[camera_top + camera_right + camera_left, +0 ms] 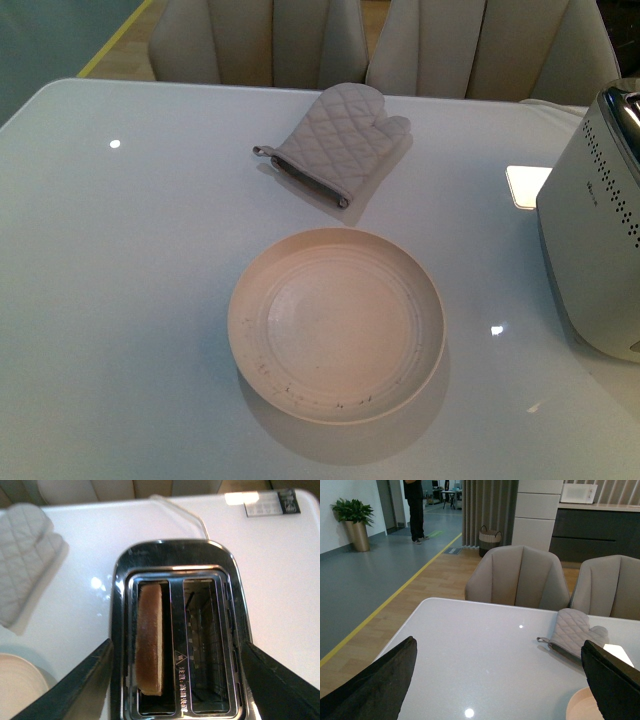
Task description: Put bread into toaster
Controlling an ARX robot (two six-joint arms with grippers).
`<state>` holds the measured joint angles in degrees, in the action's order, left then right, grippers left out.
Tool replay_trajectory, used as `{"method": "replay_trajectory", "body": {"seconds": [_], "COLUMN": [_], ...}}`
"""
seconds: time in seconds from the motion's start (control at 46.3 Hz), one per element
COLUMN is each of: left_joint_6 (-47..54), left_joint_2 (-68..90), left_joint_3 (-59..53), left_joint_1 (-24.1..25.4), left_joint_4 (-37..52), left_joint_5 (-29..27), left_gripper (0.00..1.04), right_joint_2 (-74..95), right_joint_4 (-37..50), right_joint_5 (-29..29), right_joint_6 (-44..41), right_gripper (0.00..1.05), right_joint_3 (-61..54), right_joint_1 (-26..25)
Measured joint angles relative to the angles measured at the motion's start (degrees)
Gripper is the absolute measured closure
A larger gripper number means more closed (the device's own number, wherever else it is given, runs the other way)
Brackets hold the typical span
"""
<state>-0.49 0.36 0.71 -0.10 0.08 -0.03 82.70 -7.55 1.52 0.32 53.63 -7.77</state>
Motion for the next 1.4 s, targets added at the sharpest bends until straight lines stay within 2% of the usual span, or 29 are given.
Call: {"method": "replay_trajectory", "body": {"seconds": [0.108, 0.151, 0.173, 0.238, 0.281, 0.367, 0.54, 0.605, 0.691, 0.799, 1.404], "left_joint_6": [0.0, 0.0, 0.0, 0.0, 0.0, 0.0, 0.0, 0.0, 0.0, 0.0, 0.0], "left_joint_2": [0.0, 0.0, 0.0, 0.0, 0.0, 0.0, 0.0, 0.0, 0.0, 0.0, 0.0], "left_joint_3": [0.0, 0.0, 0.0, 0.0, 0.0, 0.0, 0.0, 0.0, 0.0, 0.0, 0.0], "left_joint_1": [0.0, 0.0, 0.0, 0.0, 0.0, 0.0, 0.0, 0.0, 0.0, 0.0, 0.0], "left_joint_4": [0.0, 0.0, 0.0, 0.0, 0.0, 0.0, 0.0, 0.0, 0.0, 0.0, 0.0], "left_joint_5": [0.0, 0.0, 0.0, 0.0, 0.0, 0.0, 0.0, 0.0, 0.0, 0.0, 0.0], "left_gripper": [0.07, 0.07, 0.07, 0.07, 0.07, 0.07, 0.07, 0.07, 0.07, 0.07, 0.07], "right_joint_2": [-11.0, -15.0, -17.0, -25.3, -29.9, -34.0, -39.6, -41.0, -43.3, -45.7, -61.0], "right_joint_4": [5.6, 6.7, 9.3, 24.1, 30.9, 34.4, 35.7, 35.8, 35.7, 35.3, 26.7], "right_joint_5": [1.0, 1.9, 0.2, -9.2, -10.8, -9.9, -7.2, -6.6, -2.6, -2.2, -1.5], "right_joint_6": [1.1, 1.3, 1.1, 0.7, 0.3, 0.2, 0.1, 0.1, -0.1, -0.1, -0.1], "right_gripper": [0.08, 0.08, 0.11, 0.24, 0.35, 0.54, 0.93, 1.02, 1.03, 1.03, 1.03], "right_joint_3": [-5.3, -7.4, -9.1, -18.3, -23.9, -30.7, -39.4, -40.7, -42.9, -44.9, -51.5], "right_joint_1": [-0.6, -1.0, -1.5, -2.8, -2.3, -0.9, 1.8, 2.2, 5.1, 7.3, 7.6]}}
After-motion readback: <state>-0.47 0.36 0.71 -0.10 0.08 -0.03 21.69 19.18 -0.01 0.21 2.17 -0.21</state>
